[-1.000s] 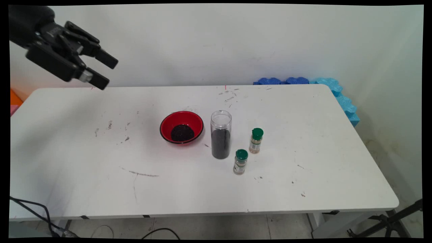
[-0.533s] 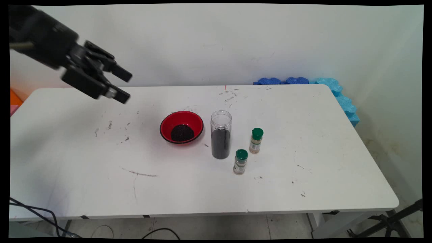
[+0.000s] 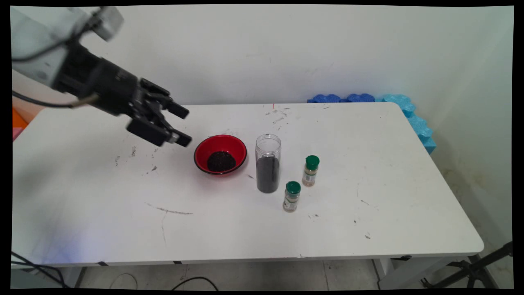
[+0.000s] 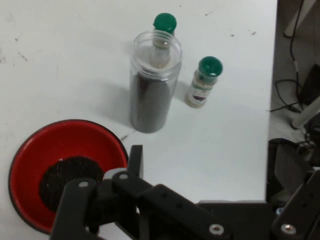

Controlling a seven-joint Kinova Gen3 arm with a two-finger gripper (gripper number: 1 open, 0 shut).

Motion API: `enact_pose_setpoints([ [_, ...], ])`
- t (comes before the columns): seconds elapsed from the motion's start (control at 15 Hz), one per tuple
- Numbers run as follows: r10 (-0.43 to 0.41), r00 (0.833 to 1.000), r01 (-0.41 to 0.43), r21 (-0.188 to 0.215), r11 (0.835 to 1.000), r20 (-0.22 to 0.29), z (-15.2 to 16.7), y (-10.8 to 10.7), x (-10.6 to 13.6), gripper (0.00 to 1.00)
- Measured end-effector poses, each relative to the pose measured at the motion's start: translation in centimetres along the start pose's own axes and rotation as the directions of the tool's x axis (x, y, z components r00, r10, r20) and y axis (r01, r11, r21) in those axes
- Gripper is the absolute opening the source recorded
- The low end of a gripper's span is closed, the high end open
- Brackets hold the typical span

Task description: Pick up the black seasoning powder from the table

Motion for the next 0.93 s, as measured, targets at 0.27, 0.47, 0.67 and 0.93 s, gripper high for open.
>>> enact_pose_setpoints([
  [0.27, 0.025, 1.0, -0.024, 0.018, 1.0, -0.015, 3.3, -1.4, -1.3, 1.0],
  [0.47, 0.033, 0.999, -0.032, 0.024, 0.999, -0.033, 4.8, -2.1, -2.2, 1.0],
  [0.67, 0.046, 0.997, -0.044, 0.033, 0.998, -0.06, 6.0, -3.1, -2.9, 1.0],
  [0.93, 0.066, 0.994, -0.064, 0.026, 0.998, -0.088, 7.8, -4.0, -3.5, 1.0],
])
